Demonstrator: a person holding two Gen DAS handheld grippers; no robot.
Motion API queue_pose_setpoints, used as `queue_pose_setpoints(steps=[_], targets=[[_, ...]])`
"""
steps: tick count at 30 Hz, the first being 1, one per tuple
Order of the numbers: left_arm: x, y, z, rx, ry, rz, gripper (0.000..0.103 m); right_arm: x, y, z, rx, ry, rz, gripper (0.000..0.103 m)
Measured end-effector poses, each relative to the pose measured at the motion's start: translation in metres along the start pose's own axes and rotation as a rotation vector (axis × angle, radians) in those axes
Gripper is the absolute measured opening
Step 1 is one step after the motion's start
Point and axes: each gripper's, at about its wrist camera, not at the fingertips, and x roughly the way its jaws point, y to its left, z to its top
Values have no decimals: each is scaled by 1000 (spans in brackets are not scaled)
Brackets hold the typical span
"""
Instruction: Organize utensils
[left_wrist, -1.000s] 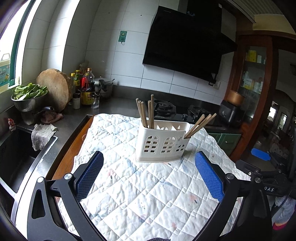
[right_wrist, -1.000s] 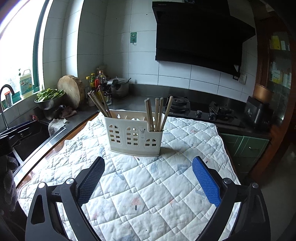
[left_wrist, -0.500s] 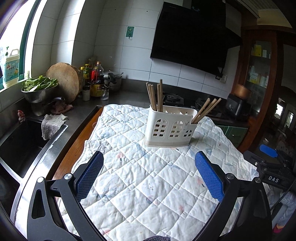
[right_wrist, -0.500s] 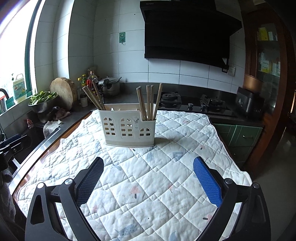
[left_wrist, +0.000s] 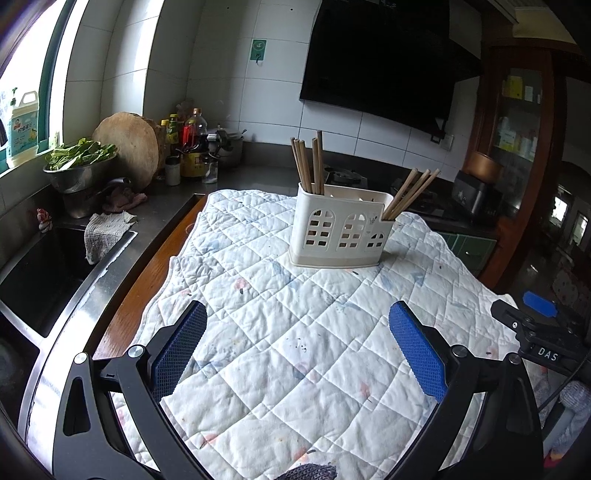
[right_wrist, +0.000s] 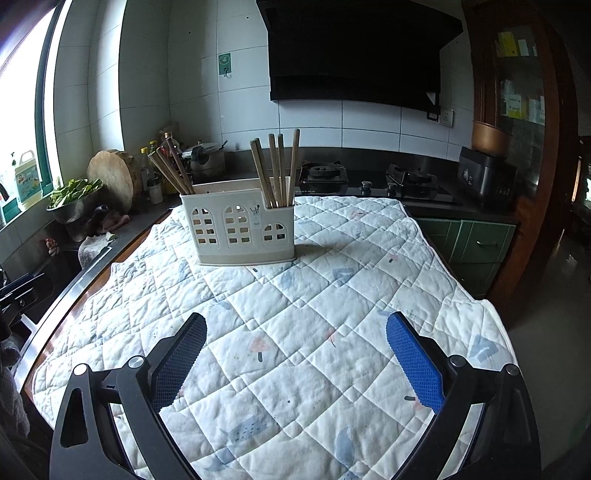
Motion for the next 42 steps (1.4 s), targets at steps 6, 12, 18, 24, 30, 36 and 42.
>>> queue_pose_setpoints(steps=[6,12,18,24,30,36,42], targets=[[1,-3,-4,8,14,-7,98,0,-3,-5,2,12,-6,95],[2,-6,-7,22,28,-12,98,-1,-3,-6,-1,13,-5,95],[1,-10,-9,39,33,-16,98,-3,-2,-6,-6,11,-4,95],[1,-11,-10,40,40,-17,98,-4,-2,-6,-4,10,-5,95],[6,-14,-13,46,59,-19,98,-4,-1,-6,-12,12,-10,95],[13,-17,-16,54,83,-19,98,-2,0,-6,-33,16,-33,95],[16,-19,-16,63,88,-8,98,0,-1,-7,-33,20,-33,95]])
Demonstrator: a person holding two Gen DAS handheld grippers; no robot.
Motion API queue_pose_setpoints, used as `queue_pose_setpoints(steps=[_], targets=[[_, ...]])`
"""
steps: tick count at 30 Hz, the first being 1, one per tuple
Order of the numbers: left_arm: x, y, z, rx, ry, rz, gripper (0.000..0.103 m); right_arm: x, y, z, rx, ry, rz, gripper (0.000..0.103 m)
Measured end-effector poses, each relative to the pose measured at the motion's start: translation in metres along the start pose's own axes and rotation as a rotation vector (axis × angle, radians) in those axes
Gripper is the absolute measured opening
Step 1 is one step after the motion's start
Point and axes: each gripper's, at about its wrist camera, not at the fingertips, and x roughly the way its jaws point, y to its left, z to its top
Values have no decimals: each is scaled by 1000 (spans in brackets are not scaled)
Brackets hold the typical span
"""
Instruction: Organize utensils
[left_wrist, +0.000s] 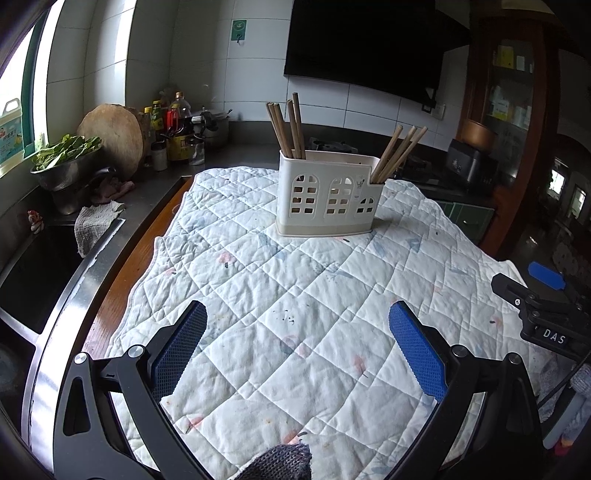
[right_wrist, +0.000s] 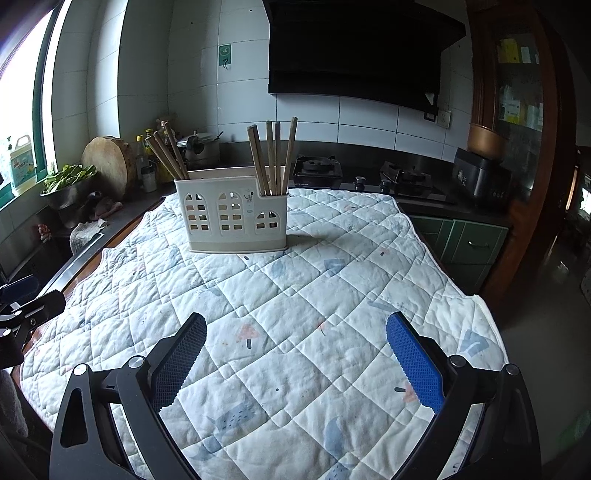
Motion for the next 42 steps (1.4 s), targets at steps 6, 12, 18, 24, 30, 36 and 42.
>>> queue_pose_setpoints(steps=[6,12,18,24,30,36,42], targets=[[3,0,-1,3,9,0,98,1,1,-1,-5,-1,-3,95],[3,0,-2,1,12,-2,98,1,0,0,-4,-1,-3,95],[4,-1,-3,2,14,-1,98,1,1,-1,-8,0,-1,95],[6,-2,-6,4,20,-1,98,2,1,-2,-9,2,0,95],[6,-1,-5,4,21,-2,98,3,3,-3,-12,4,5,95],[7,-2,-5,6,22,-3,98,3,3,-3,-14,5,3,95],[7,-3,-6,6,23,-4,98,3,3,-3,-15,6,4,95]])
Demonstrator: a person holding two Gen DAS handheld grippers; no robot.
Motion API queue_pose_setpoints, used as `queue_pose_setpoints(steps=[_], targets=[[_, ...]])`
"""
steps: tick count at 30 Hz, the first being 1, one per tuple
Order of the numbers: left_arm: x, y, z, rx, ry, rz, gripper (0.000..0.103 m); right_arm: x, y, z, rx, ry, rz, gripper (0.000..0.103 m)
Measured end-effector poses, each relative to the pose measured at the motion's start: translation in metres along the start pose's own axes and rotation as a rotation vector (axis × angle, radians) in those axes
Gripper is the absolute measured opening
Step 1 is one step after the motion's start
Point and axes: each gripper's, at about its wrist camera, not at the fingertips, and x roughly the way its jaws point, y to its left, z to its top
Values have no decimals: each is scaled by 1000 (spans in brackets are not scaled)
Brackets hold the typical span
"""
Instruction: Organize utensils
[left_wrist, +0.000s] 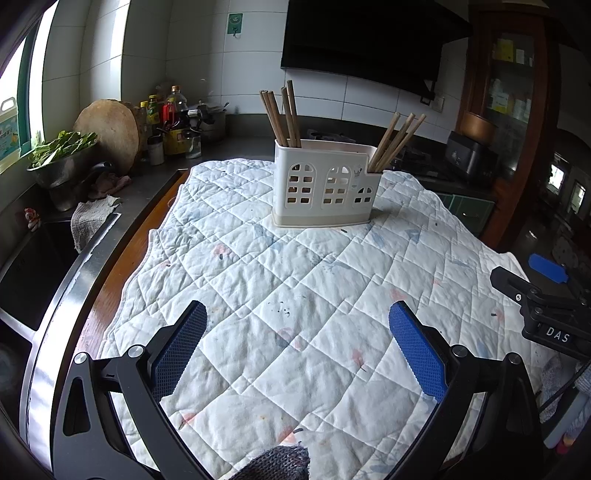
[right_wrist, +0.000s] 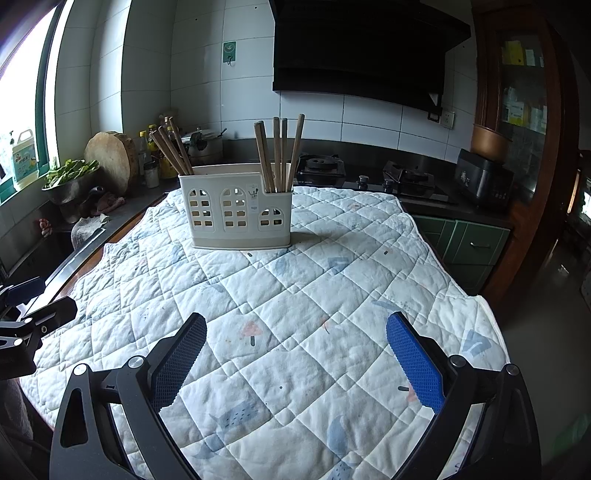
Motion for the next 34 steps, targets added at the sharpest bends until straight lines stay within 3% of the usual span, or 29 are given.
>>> queue_pose_setpoints(steps=[34], targets=[[4,-3,-1,15,17,-1,98,0,-1,-3,1,1,-2,95]])
